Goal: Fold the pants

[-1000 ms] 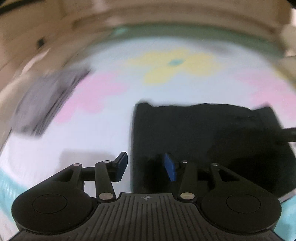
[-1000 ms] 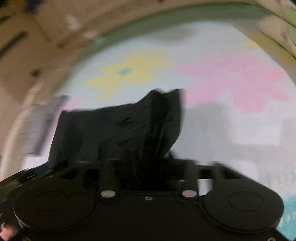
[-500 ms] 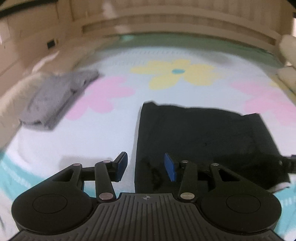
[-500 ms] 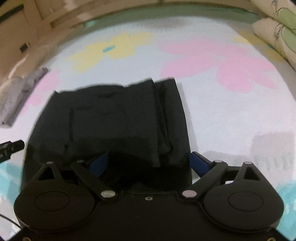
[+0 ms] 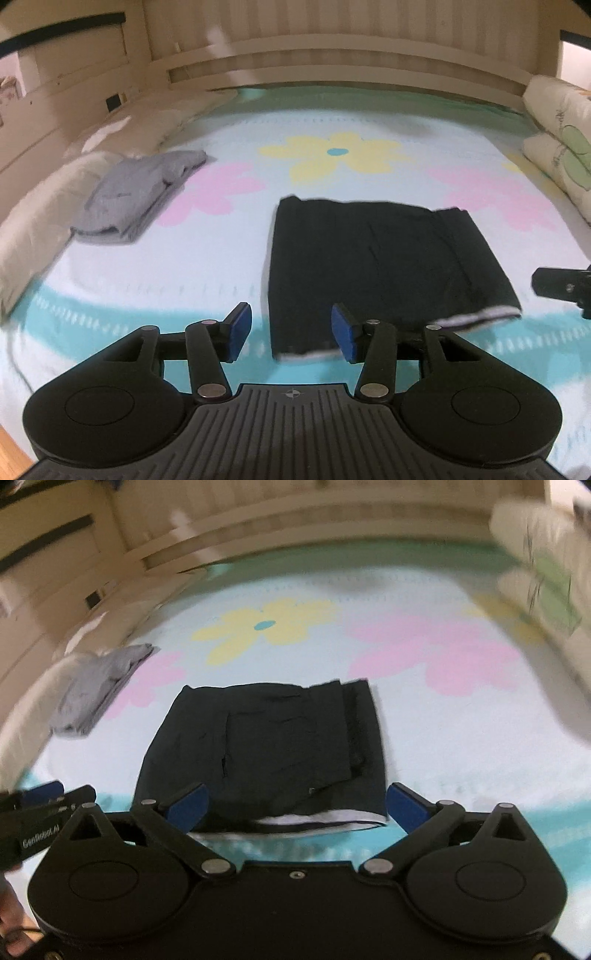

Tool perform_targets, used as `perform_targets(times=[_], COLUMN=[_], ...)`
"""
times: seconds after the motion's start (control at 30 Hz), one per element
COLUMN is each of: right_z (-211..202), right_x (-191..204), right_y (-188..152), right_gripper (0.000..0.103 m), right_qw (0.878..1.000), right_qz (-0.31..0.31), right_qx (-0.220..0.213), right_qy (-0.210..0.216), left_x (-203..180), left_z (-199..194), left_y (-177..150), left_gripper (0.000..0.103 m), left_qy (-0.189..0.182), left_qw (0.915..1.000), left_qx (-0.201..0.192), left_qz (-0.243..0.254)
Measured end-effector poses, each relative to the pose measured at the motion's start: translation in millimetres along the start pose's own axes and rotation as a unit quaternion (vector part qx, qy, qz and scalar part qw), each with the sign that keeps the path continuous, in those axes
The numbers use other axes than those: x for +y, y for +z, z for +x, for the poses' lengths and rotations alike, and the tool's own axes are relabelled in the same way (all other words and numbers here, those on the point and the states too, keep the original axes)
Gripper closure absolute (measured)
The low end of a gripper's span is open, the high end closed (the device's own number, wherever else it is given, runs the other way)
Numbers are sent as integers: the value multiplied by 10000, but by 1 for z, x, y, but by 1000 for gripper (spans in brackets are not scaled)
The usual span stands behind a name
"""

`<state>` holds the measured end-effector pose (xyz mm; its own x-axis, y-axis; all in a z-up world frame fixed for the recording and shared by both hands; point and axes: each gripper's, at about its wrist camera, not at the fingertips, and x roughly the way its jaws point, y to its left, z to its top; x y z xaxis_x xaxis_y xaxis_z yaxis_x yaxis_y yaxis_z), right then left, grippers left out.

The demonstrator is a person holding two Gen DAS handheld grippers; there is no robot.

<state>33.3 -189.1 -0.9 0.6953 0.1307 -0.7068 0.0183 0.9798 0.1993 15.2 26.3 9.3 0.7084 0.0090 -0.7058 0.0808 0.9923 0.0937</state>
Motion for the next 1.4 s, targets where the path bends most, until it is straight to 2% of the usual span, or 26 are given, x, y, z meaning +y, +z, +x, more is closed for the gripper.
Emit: perform_targets(times=[0.13,0.2,0.3,0.33,0.4,0.5,0.63,0.8,0.93,1.13,1.4], right_z=[-31,-41,-49,-48,-44,-35,-23,-19,-18,-16,-16], right_x=[11,14,19,22,23,16,5,1,2,10,5], right_y=[-19,-28,-40,-43,-44,-45,-46,-53,-54,-57,-57], right_gripper=[0,1,1,1,1,1,1,1,1,1,1], right_qw=[9984,9975,9947,9940,9954,9986,9992,9974,9976,9986,9978], right_qz=[-309,-288,-294,-363,-470,-104,265,376,411,134,254], right_qx=[-451,-598,-730,-727,-594,-381,-88,-176,-107,-80,-47], right_qy=[-170,-254,-657,-735,-581,-349,-279,-589,-547,-501,-611], left_x=[-2,-5,-9,-11,-14,-16,-17,-15,-15,-16,-15], left_z=[-10,-17,-23,-23,-22,-15,-8,-2,0,2,3], left_y=[-16,-23,-30,-31,-34,-35,-37,-38,-39,-40,-41], left_gripper=[50,43,42,42,42,42,42,42,42,42,42], left_qy=[-13,33,16,4,-38,-27,-56,-96,-125,-77,-27], left_qw=[10000,10000,9999,9999,9998,9999,10000,9999,9999,9998,9998], left_qx=[2,-92,-144,-139,-152,-92,-40,37,94,154,186], left_qz=[-28,-2,53,72,107,69,44,-21,-64,-42,-39])
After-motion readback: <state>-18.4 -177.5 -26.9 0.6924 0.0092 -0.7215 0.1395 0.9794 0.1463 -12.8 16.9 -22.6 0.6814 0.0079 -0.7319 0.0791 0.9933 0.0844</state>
